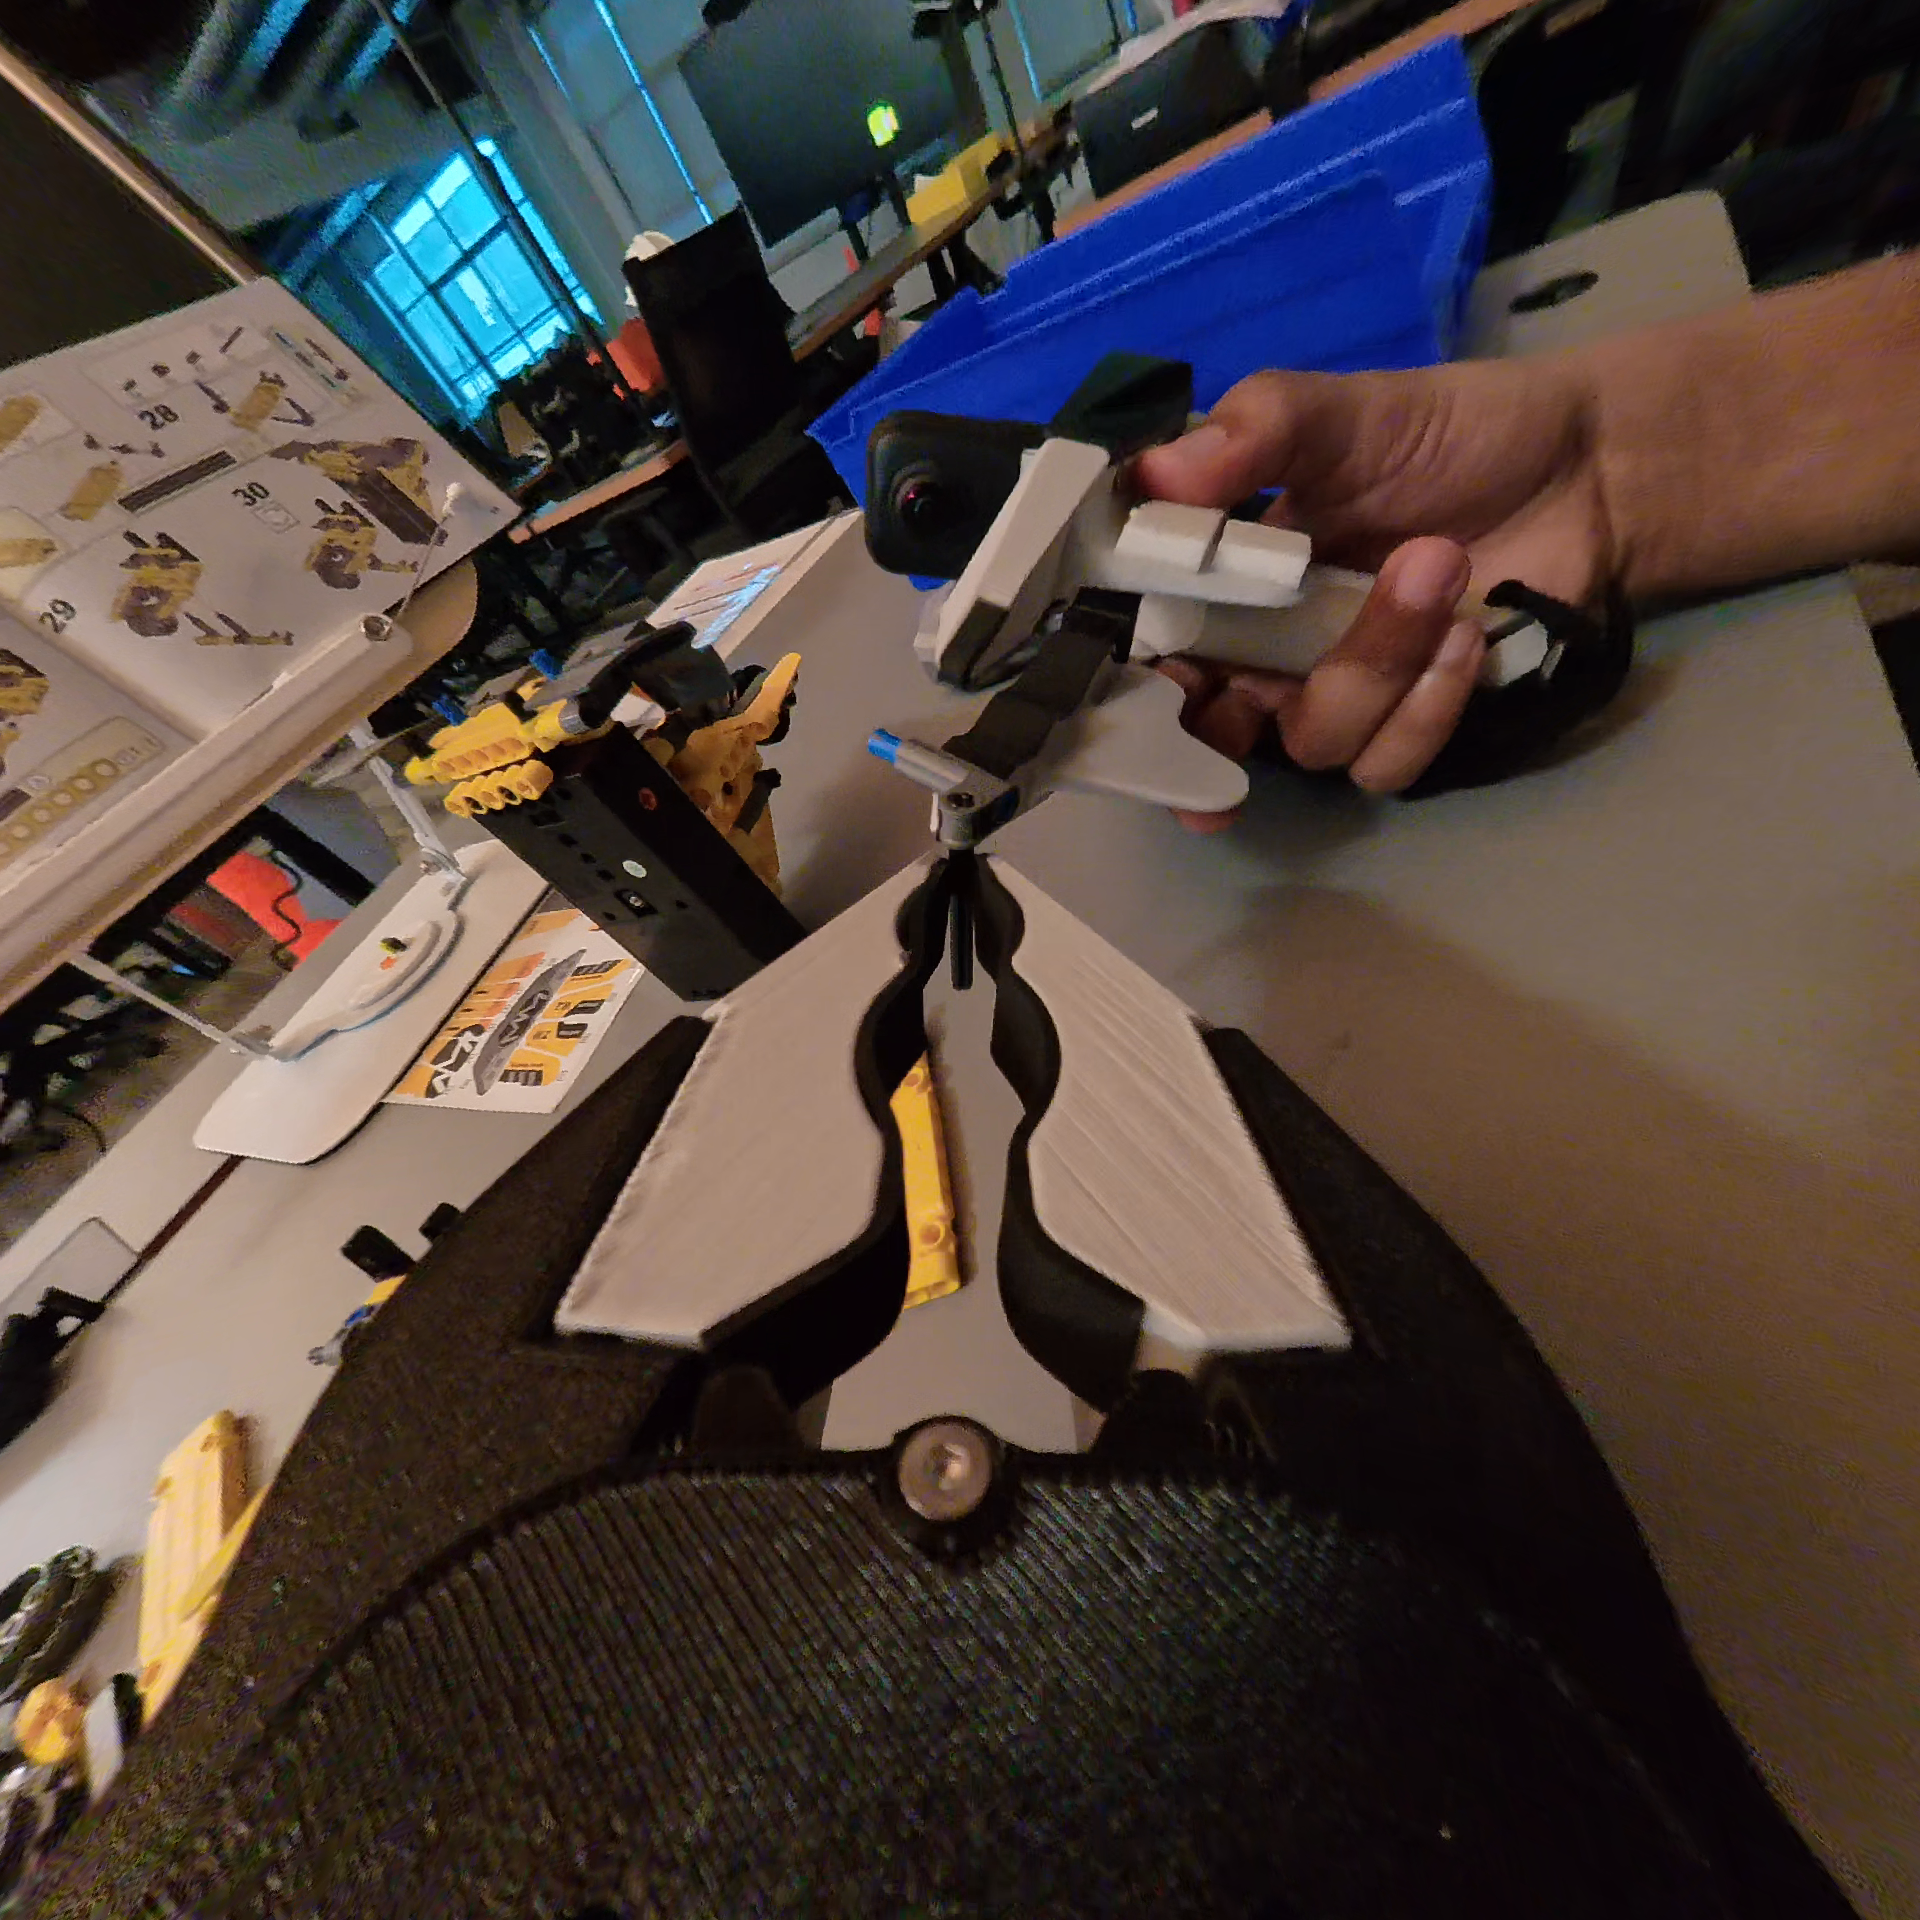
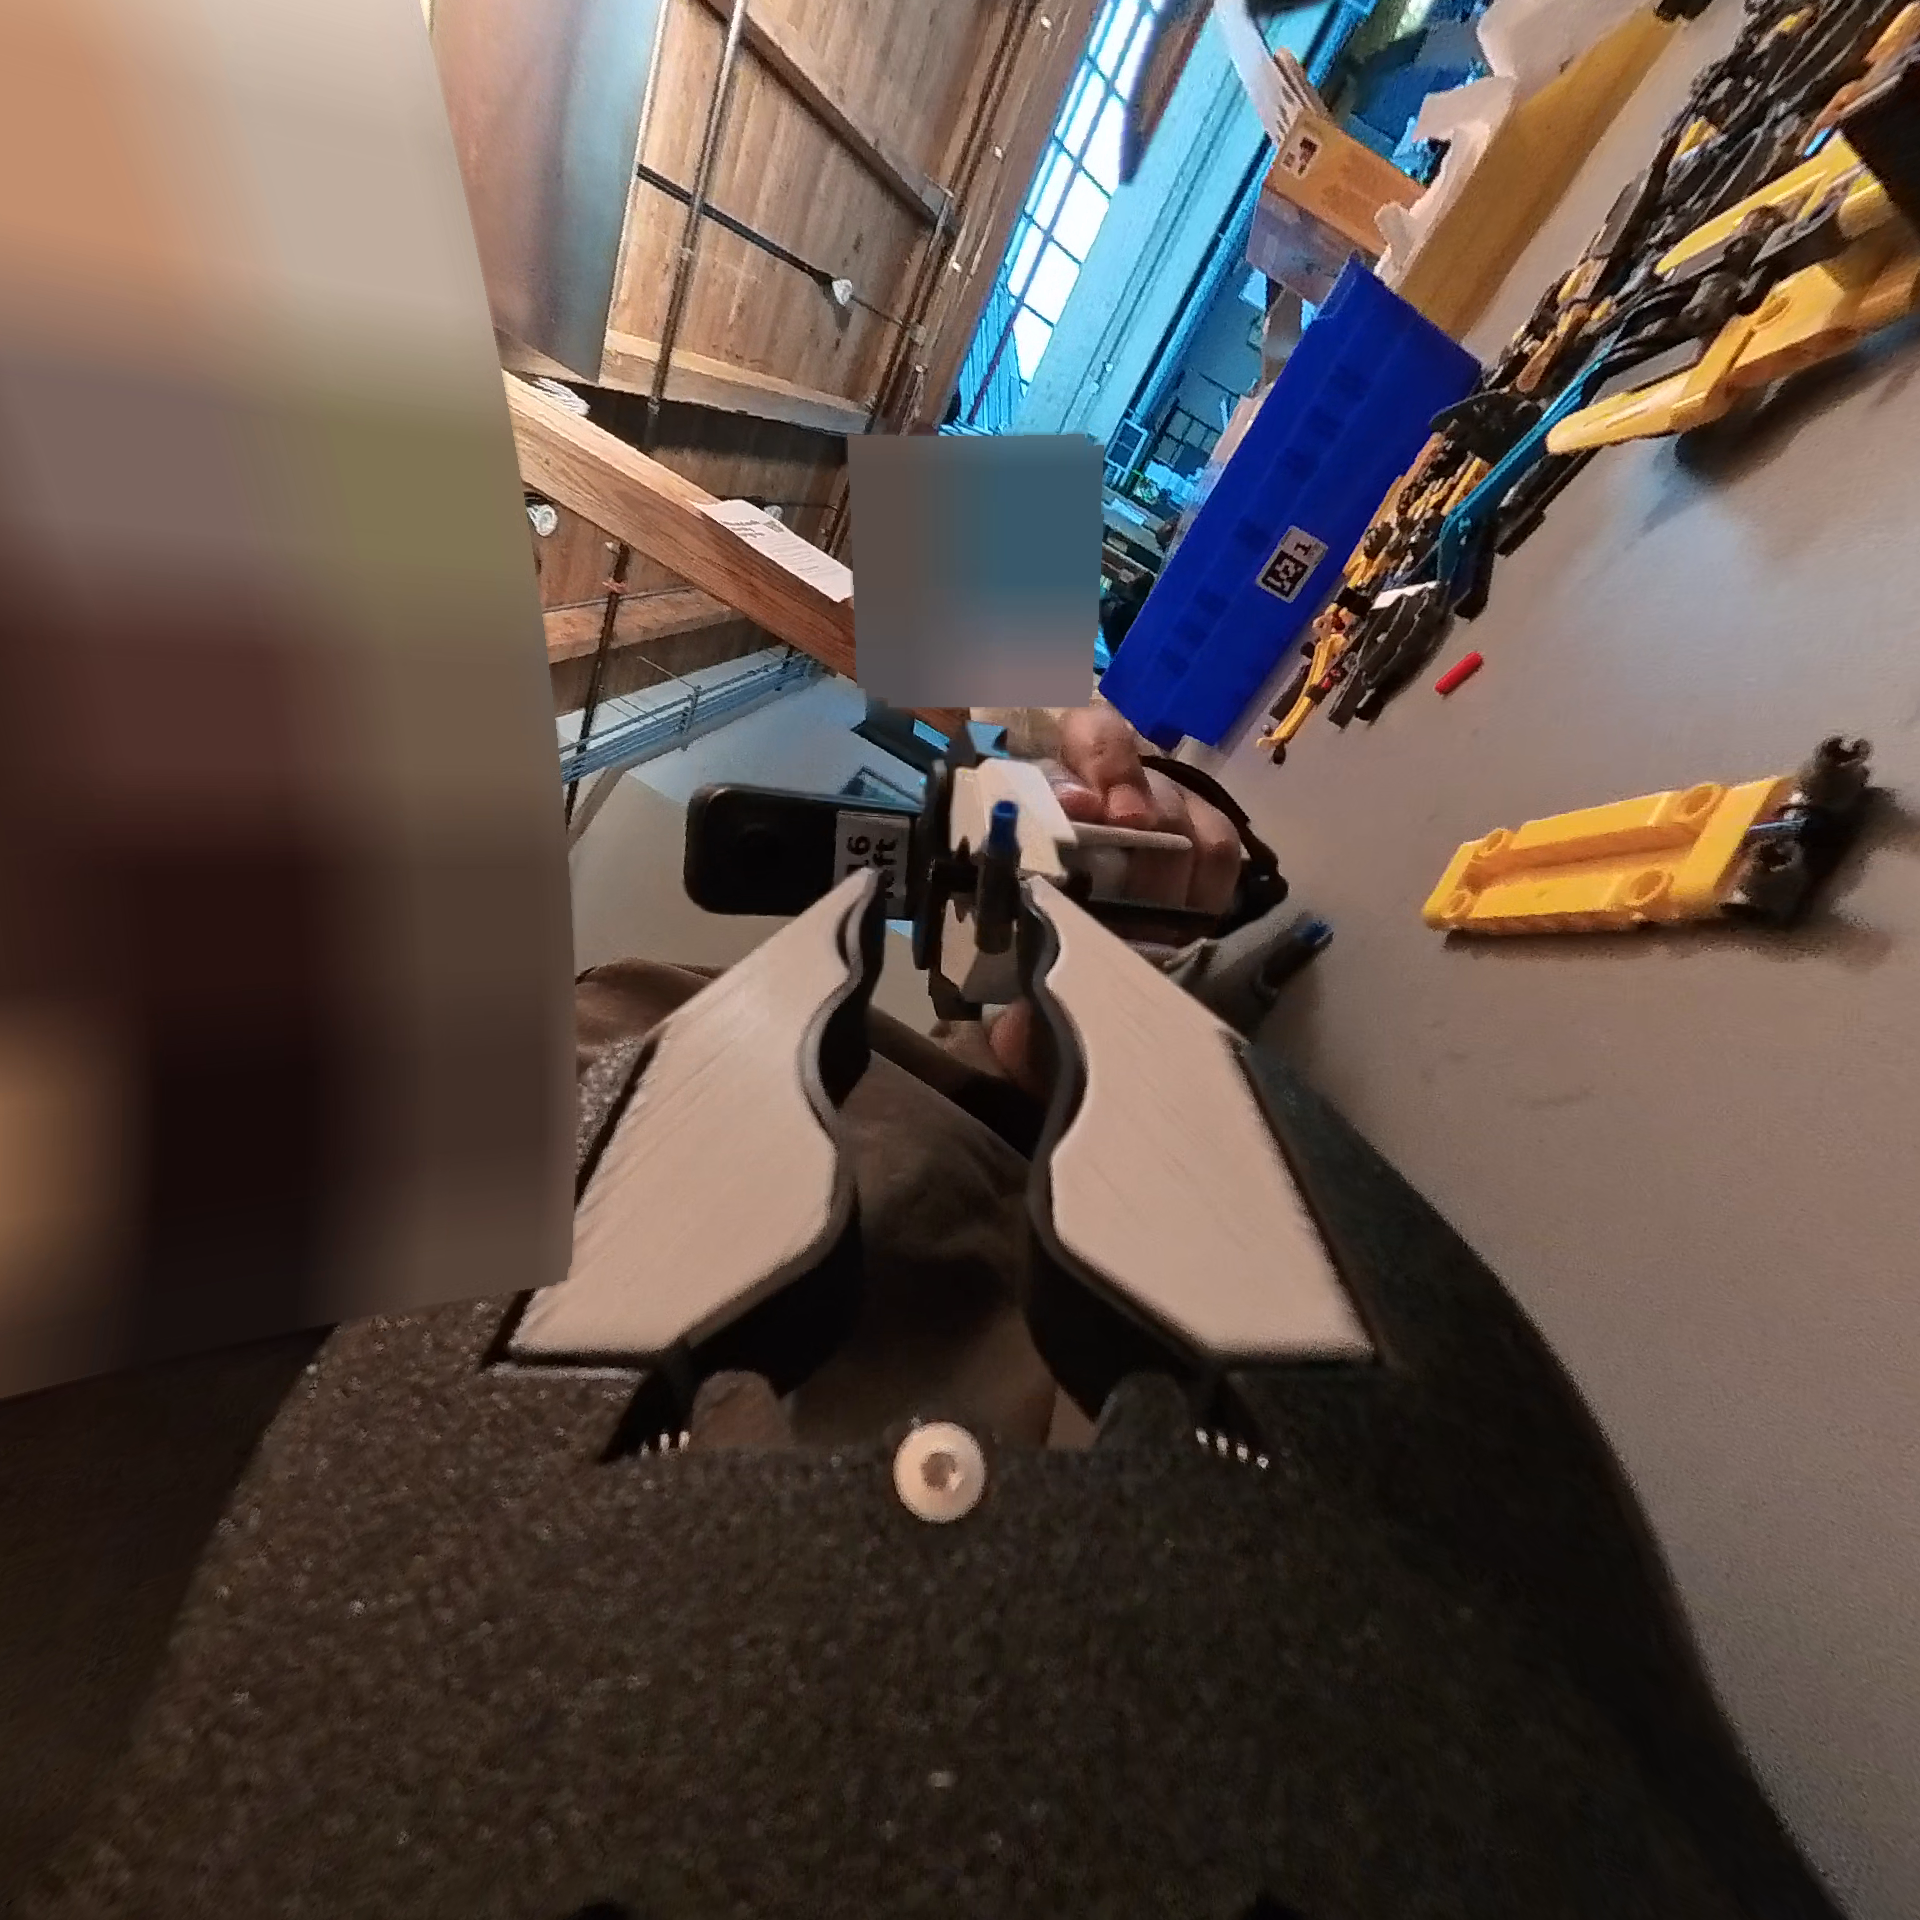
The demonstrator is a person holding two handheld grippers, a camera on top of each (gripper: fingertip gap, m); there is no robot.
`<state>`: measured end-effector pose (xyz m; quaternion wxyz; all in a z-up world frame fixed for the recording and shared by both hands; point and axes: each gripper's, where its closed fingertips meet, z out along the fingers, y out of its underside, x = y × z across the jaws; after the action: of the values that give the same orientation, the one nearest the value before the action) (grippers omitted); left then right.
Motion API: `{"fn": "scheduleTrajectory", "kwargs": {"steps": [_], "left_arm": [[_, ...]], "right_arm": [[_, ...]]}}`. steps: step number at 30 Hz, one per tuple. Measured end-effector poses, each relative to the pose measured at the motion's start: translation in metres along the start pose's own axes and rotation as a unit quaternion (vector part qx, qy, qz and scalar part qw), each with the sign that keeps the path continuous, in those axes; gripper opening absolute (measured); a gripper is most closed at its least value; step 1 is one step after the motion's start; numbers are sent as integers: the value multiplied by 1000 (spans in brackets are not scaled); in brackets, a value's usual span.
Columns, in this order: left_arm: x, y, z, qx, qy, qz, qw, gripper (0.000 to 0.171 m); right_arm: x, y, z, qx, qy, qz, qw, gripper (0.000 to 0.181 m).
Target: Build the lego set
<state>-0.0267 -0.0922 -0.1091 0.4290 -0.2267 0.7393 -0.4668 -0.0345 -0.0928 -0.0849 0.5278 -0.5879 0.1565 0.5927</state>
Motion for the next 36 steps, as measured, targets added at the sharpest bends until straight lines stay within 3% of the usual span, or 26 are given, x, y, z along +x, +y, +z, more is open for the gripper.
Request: {"fn": "scheduleTrajectory", "kwargs": {"steps": [1, 3, 10, 13, 15, 18, 20, 22, 24, 26, 31, 33, 36], "left_arm": [[1, 0, -1, -1, 0, 7, 1000, 2], [1, 0, -3, -1, 2, 16, 1000, 2], [2, 10, -6, -32, -6, 42, 999, 3], [-9, 21, -13, -53, -7, 3, 999, 34], [-19, 29, -18, -60, -7, -50, 997, 45], [-29, 50, -20, -110, 0, -118, 987, 49], [-26, 65, -18, -152, 23, -133, 979, 54], [-27, 73, -17, -173, 35, -118, 977, 53], [-29, 69, -15, -168, 57, -120, 977, 52], [-34, 62, -13, -152, 79, -137, 976, 51], [-51, 59, -5, -112, 110, -223, 962, 43], [-57, 58, -6, -88, 102, -246, 960, 31], [-67, 56, -13, -65, 73, -254, 962, 29]], "right_arm": [[2, 1, 1, -6, 9, -4, 1000, 19], [7, 4, 3, -14, 32, -19, 999, 6], [13, 8, 5, -38, 68, -60, 995, 6], [14, 7, 2, -51, 87, -103, 990, 6], [16, 9, 0, -75, 111, -150, 980, 6], [26, 21, 2, -153, 161, -246, 943, 6], [38, 30, 3, -223, 196, -326, 898, 6], [44, 38, 5, -284, 187, -395, 853, 7], [45, 44, 9, -323, 154, -433, 827, 7], [50, 43, 10, -343, 141, -440, 818, 7], [58, 36, 13, -349, 137, -431, 821, 7], [58, 36, 13, -347, 142, -434, 819, 7], [62, 37, 13, -350, 156, -444, 810, 7]]}}
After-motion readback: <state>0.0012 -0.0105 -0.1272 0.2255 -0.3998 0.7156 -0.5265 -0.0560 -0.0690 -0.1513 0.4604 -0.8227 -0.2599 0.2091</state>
